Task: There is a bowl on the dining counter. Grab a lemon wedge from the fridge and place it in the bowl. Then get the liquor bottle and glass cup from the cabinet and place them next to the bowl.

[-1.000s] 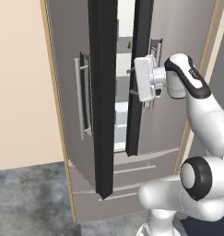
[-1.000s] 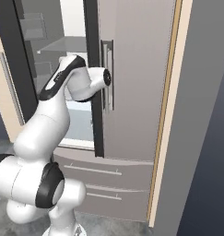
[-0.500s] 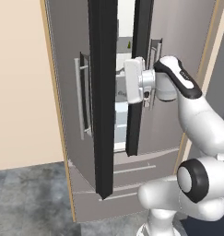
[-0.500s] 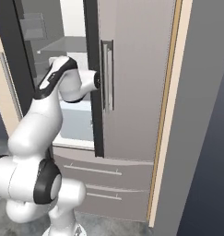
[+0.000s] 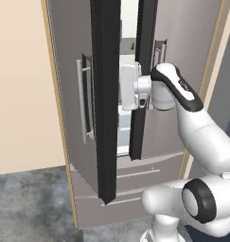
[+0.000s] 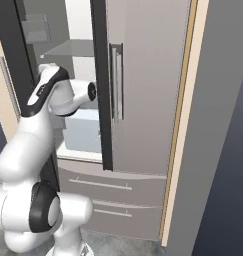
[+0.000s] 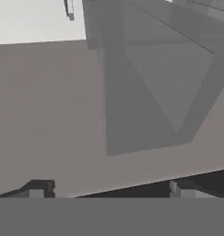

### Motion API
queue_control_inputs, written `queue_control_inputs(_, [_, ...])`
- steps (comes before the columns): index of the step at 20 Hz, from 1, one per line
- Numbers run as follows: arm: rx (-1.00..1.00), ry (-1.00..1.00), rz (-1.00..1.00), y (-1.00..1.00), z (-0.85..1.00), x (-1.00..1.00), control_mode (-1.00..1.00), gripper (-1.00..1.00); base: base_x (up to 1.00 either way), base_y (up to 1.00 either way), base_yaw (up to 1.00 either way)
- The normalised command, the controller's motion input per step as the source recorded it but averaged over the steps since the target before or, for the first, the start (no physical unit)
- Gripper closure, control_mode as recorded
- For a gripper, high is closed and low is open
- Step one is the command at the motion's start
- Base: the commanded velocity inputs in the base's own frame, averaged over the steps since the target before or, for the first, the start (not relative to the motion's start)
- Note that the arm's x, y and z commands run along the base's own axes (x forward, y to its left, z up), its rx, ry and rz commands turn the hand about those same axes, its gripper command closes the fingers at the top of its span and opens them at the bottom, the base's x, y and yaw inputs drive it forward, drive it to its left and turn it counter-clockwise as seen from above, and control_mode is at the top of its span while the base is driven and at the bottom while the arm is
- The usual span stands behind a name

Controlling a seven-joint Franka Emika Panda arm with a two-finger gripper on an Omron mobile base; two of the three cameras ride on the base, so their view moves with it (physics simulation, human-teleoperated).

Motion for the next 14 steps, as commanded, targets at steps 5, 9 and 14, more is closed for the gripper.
queue_control_inputs(5, [0.0,-0.03,0.0,0.5,0.0,-0.29,-1.0,-1.0,0.0,0.0,0.0])
queue_control_inputs(9, [0.0,0.0,0.0,0.66,0.0,-0.02,-1.0,-1.0,0.0,0.0,0.0])
queue_control_inputs(14, [0.0,0.0,0.0,0.88,0.0,-0.29,-1.0,-1.0,0.0,0.0,0.0])
